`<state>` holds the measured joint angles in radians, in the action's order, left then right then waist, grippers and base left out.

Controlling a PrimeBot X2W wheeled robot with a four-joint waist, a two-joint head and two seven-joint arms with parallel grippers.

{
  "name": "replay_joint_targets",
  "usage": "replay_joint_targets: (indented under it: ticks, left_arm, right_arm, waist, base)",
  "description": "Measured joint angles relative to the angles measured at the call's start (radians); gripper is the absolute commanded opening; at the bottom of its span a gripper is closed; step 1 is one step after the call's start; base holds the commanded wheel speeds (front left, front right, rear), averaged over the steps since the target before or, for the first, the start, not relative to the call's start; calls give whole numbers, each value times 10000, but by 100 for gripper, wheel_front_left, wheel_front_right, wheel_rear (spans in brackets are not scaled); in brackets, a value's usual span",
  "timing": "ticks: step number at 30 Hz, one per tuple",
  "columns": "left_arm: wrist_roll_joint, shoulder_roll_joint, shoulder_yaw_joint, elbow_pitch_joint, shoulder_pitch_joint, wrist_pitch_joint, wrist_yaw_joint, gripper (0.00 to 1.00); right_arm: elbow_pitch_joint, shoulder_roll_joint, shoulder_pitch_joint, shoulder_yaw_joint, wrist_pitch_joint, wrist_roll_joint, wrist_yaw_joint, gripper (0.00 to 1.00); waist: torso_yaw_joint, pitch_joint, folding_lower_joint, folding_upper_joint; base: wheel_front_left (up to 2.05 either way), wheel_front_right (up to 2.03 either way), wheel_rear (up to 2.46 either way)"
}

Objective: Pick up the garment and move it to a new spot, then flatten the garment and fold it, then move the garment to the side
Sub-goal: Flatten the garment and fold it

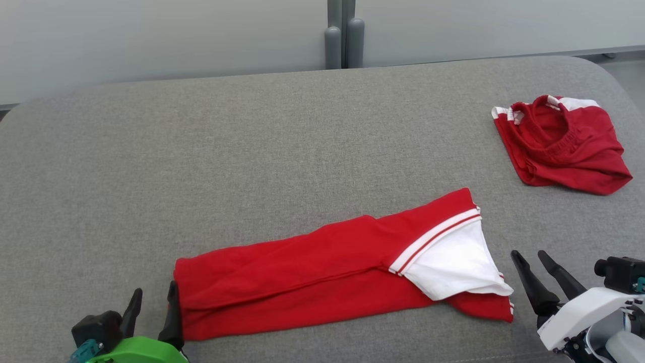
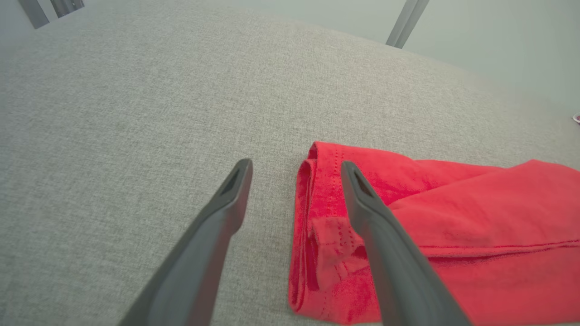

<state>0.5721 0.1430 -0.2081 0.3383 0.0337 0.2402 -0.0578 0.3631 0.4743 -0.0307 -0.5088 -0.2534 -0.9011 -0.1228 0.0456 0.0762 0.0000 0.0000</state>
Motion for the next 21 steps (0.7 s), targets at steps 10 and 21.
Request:
replay_joint_targets:
  ticks: [10, 21]
  left_arm:
    - [-579, -36, -479, -744, -34, 77, -42, 100]
    - [-848, -61, -543, -1300, -33, 82, -59, 100]
  right_arm:
    - [838, -339, -68, -100, 616, -485, 205, 100]
    - [1933, -453, -910, 155, 2100, -1402, 633, 100]
  waist:
    - [518, -309, 0, 0]
    - [1394, -324, 0, 0]
  base:
    - [0, 0, 0]
    - [0, 0, 0]
